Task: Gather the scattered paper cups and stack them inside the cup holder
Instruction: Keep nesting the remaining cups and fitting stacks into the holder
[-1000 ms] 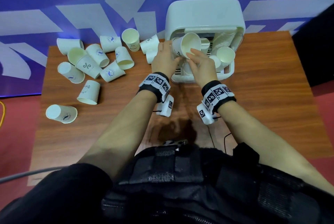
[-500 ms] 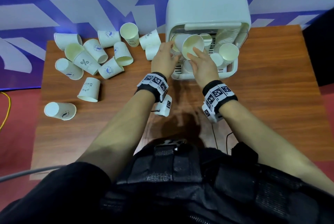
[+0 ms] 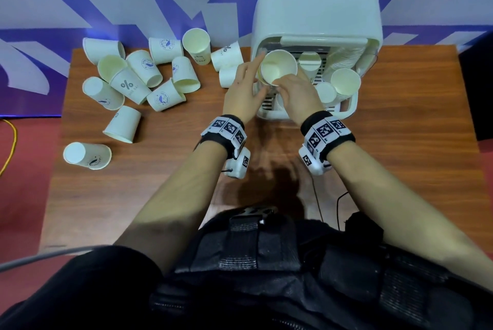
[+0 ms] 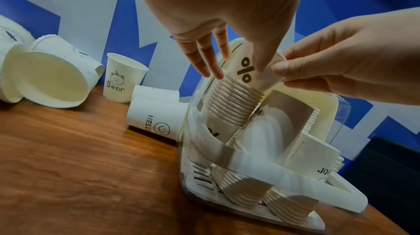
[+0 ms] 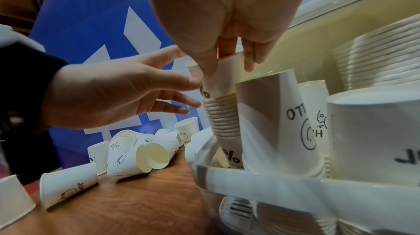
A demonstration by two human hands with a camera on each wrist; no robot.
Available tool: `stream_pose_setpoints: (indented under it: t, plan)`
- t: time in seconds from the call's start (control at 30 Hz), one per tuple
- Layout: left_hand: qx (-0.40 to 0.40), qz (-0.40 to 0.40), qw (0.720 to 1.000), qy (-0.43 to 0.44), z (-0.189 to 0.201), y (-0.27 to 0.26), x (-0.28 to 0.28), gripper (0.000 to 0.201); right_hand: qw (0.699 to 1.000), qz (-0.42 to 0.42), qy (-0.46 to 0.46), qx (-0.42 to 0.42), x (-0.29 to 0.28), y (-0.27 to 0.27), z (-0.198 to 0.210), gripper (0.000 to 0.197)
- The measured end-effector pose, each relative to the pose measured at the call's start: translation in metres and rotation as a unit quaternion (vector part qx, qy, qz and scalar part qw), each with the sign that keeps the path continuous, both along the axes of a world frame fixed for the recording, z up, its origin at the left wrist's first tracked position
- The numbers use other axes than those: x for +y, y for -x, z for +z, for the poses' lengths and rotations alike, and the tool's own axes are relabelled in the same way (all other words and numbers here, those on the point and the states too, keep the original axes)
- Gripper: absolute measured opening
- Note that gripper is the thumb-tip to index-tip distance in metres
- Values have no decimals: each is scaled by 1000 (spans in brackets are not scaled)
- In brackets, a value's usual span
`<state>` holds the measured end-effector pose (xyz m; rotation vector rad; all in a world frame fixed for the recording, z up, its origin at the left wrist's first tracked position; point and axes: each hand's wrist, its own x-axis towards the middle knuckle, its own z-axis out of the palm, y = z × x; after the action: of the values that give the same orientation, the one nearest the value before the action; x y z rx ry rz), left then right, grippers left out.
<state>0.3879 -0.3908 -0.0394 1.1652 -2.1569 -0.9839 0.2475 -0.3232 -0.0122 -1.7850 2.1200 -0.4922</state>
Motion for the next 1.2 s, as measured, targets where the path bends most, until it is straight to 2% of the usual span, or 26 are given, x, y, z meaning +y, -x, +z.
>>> stream_pose_setpoints:
  t: [0.07, 0.3, 0.4, 0.5, 0.57, 0.73, 0.9, 1.2]
  plan:
    - [2, -11, 1000, 20, -1, 0, 1, 62, 1000, 5, 0, 0, -2, 0, 1, 28]
    - [-8, -4, 998, 66, -7, -5, -2, 37, 999, 25, -4, -22, -4, 4, -1, 27]
    - [-12, -1, 997, 79, -11, -6, 0, 32, 999, 33, -15, -29, -3, 7, -8, 26]
    - [-6, 0, 998, 67, -13, -7, 1, 34, 998, 47, 14, -26, 0, 8, -13, 24]
    - [-3, 4, 999, 48, -14, -7, 0, 41, 998, 50, 33, -18, -1, 7, -17, 31]
    - [-65, -28, 997, 9, -24, -5, -5, 60, 998, 40, 17, 34, -1, 2, -27, 40]
    - [-65, -5, 998, -19, -36, -3, -4, 53, 993, 51, -8, 105, -5, 4, -32, 44]
    - [-28, 18, 997, -66, -29, 5, -6, 50, 994, 14, -41, 104, -12, 4, -23, 37]
